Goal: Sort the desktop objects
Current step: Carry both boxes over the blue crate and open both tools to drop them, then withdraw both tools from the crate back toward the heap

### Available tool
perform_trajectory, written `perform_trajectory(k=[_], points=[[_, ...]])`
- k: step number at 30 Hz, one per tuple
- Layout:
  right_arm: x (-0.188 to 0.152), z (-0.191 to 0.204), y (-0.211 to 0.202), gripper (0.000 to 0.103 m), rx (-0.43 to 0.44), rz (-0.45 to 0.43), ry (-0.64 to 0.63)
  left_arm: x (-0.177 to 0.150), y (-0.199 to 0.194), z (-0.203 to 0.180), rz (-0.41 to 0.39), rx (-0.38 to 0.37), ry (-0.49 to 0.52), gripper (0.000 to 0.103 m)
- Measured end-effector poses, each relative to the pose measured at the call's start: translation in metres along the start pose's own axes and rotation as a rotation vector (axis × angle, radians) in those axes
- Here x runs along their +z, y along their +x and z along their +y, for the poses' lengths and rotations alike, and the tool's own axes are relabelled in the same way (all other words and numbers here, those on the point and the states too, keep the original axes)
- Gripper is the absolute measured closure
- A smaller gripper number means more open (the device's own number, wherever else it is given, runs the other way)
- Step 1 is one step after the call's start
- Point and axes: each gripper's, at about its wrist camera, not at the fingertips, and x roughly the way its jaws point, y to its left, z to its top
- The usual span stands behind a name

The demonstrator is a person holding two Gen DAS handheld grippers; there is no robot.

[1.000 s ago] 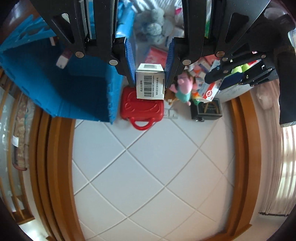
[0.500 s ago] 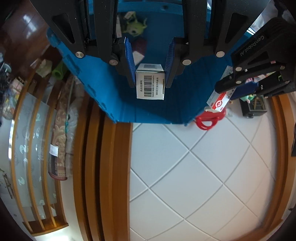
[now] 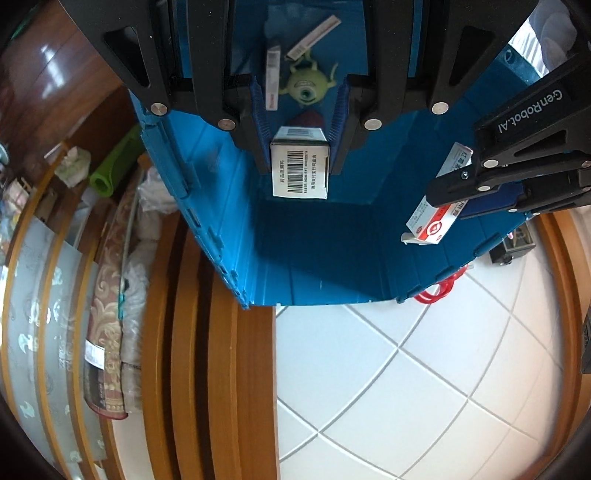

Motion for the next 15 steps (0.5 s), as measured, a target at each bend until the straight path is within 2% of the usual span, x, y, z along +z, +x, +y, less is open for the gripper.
perform_trajectory(k=[3,6,11,12,14,15], points=[[0.0,-0.004,0.001,0.073,0.012,-0.001,-0.013,0.0,0.001,0.001,0.004,0.015,-0.022,0.075],[0.0,-0.006,0.0,0.073,0.016,-0.009,-0.026,-0.001,-0.001,0.005,-0.003,0.028,-0.04,0.064],[0.002,-0.006,-0.001,0.071,0.018,-0.023,-0.042,-0.002,-0.012,0.011,-0.055,0.042,-0.066,0.034],[0.003,-0.007,-0.001,0.066,0.017,-0.027,-0.046,-0.002,-0.015,0.012,-0.068,0.042,-0.071,0.032],[0.004,-0.007,-0.005,0.045,0.017,-0.042,-0.049,-0.002,-0.021,0.016,-0.088,0.043,-0.082,0.028],[0.005,-0.007,-0.008,0.02,0.018,-0.054,-0.048,-0.001,-0.023,0.018,-0.098,0.044,-0.086,0.028]])
